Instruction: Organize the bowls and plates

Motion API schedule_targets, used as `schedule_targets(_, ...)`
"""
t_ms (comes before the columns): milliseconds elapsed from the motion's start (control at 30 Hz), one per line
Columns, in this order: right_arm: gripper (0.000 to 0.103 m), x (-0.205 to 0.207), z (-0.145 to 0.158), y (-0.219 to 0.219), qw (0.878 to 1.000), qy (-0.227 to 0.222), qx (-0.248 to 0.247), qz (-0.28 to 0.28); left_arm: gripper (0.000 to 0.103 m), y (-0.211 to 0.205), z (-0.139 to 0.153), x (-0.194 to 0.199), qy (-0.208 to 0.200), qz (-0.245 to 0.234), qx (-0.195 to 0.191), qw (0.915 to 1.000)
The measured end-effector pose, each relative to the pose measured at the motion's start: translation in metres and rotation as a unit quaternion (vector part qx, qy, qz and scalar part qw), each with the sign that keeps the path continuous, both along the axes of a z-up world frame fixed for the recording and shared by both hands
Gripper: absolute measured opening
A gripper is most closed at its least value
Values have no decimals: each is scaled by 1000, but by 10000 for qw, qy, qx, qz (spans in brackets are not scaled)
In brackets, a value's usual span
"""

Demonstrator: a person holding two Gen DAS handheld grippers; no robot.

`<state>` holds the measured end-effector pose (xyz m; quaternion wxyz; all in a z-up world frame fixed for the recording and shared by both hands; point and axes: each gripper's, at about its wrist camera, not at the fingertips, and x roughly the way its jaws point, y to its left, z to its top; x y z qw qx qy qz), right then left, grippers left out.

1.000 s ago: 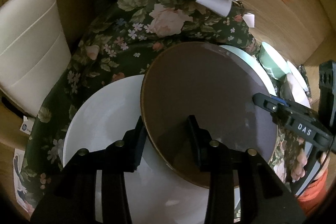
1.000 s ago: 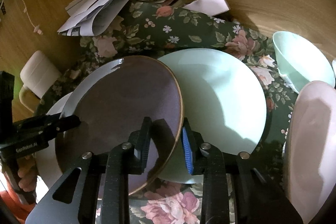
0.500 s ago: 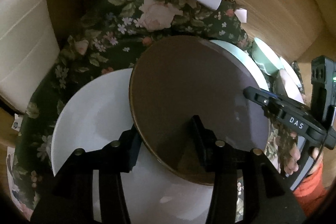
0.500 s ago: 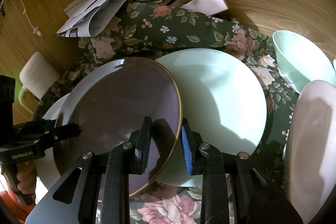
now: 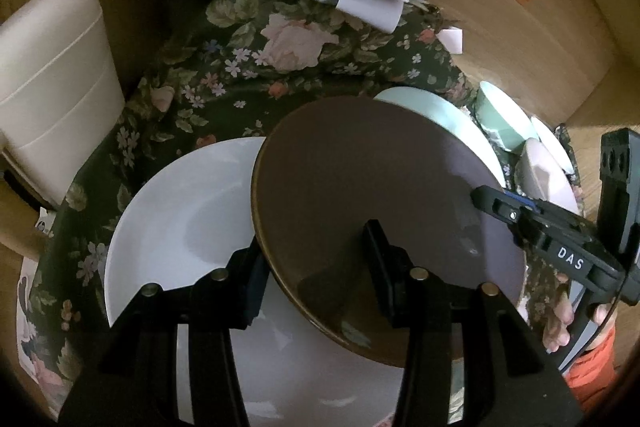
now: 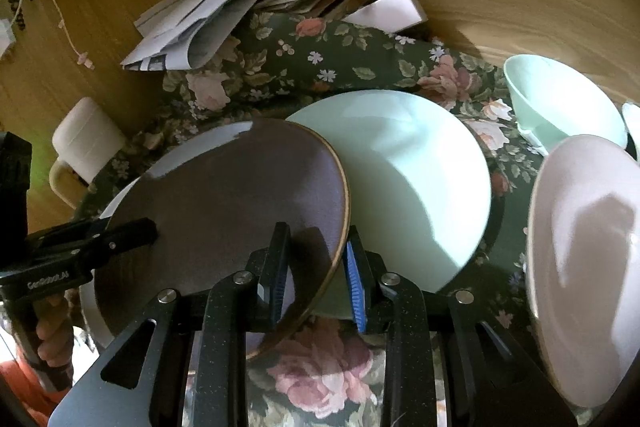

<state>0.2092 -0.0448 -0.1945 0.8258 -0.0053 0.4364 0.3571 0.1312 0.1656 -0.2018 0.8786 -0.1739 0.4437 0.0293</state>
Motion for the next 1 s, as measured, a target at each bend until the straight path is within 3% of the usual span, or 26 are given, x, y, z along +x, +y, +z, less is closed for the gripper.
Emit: schedule_targets(1000, 24, -55, 41, -72, 9968, -524, 346, -504, 45, -60, 42, -37, -509, -341, 80, 9981)
